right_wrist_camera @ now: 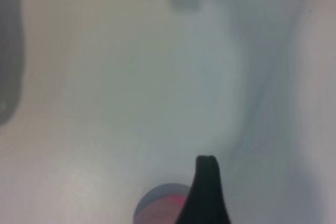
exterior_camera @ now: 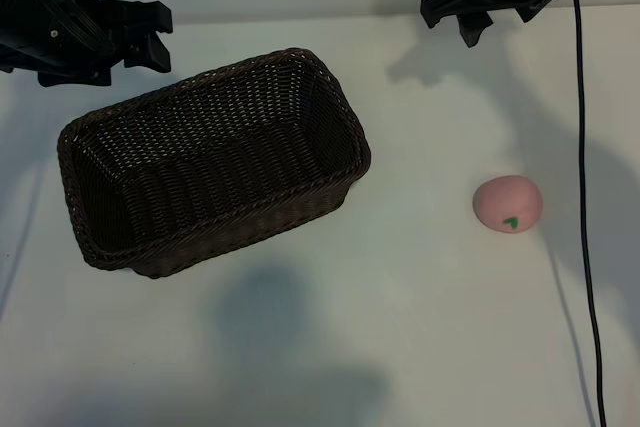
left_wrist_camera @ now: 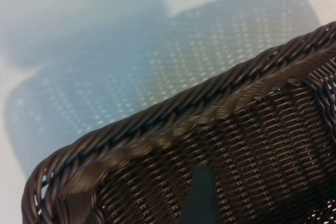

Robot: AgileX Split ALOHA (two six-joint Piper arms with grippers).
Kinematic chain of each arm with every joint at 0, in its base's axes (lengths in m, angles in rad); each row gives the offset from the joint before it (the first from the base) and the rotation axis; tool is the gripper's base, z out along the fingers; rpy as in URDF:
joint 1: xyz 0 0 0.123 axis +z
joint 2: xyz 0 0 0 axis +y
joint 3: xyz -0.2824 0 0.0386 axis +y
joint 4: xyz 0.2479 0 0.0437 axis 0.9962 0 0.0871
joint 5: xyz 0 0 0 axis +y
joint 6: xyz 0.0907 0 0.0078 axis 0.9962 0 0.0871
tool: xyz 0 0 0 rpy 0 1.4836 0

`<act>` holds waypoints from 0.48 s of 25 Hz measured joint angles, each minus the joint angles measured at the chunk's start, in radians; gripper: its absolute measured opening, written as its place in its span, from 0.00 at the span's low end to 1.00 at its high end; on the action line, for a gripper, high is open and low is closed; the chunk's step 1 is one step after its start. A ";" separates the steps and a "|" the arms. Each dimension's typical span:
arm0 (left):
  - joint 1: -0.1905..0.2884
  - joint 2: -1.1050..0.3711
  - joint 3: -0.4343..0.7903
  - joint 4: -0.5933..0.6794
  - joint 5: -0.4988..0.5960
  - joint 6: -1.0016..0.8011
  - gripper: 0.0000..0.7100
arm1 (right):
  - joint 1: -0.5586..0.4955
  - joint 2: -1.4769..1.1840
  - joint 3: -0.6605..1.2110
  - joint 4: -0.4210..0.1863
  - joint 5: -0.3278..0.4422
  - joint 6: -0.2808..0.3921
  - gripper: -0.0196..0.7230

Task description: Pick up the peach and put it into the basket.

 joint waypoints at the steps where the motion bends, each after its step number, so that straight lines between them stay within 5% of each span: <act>1: 0.000 0.000 0.000 0.000 0.000 0.000 0.83 | 0.000 0.000 0.000 0.000 0.000 0.000 0.79; 12: 0.000 0.000 0.000 0.000 0.000 0.000 0.83 | 0.000 0.000 0.000 0.011 0.000 -0.001 0.79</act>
